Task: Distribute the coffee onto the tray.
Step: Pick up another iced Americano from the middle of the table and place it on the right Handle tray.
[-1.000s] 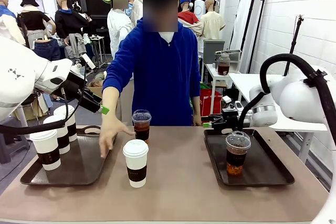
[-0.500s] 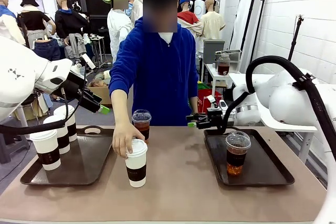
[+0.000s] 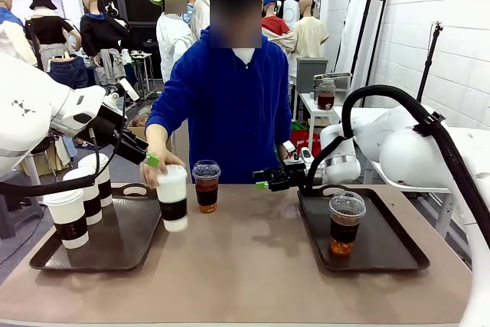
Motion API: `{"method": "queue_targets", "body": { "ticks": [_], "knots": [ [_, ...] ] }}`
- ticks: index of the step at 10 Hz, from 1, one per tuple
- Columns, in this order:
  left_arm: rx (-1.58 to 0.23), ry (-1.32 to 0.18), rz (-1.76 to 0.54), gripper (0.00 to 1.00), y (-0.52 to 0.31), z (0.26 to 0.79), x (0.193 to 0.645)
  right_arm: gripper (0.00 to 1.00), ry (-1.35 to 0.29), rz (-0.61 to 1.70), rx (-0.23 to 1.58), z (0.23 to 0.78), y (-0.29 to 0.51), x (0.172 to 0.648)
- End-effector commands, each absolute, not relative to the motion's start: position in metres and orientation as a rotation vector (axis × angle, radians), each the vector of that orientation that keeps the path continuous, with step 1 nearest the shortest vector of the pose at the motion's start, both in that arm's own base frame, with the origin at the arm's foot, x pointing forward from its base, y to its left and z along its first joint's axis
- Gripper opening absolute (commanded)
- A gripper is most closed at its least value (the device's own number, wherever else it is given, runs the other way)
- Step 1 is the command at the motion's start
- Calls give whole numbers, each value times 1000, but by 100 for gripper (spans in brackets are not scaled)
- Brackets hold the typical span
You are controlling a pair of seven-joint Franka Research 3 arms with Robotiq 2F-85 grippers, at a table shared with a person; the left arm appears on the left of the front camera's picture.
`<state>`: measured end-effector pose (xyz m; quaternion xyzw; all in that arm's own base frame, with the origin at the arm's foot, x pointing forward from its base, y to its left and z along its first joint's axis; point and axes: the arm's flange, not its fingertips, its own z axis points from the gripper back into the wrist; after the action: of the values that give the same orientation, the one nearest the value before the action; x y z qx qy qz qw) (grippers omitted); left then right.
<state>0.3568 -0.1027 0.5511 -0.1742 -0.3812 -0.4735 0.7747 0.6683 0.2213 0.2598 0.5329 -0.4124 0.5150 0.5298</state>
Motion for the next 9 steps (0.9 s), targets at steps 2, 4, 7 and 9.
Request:
{"method": "queue_targets", "body": {
  "ticks": [2,4,7,9],
  "knots": [
    [-391,-831,-1044,100,-100,549,359,100,-958,1233,1286,256,249,678],
    [-391,-831,-1044,100,-100,549,359,100,-925,1222,1291,258,249,676],
    [-391,-831,-1044,100,-100,549,359,100,-970,1246,1296,254,247,666],
    [-391,-831,-1044,100,-100,549,359,100,-970,1246,1296,254,247,666]
  ]
}}
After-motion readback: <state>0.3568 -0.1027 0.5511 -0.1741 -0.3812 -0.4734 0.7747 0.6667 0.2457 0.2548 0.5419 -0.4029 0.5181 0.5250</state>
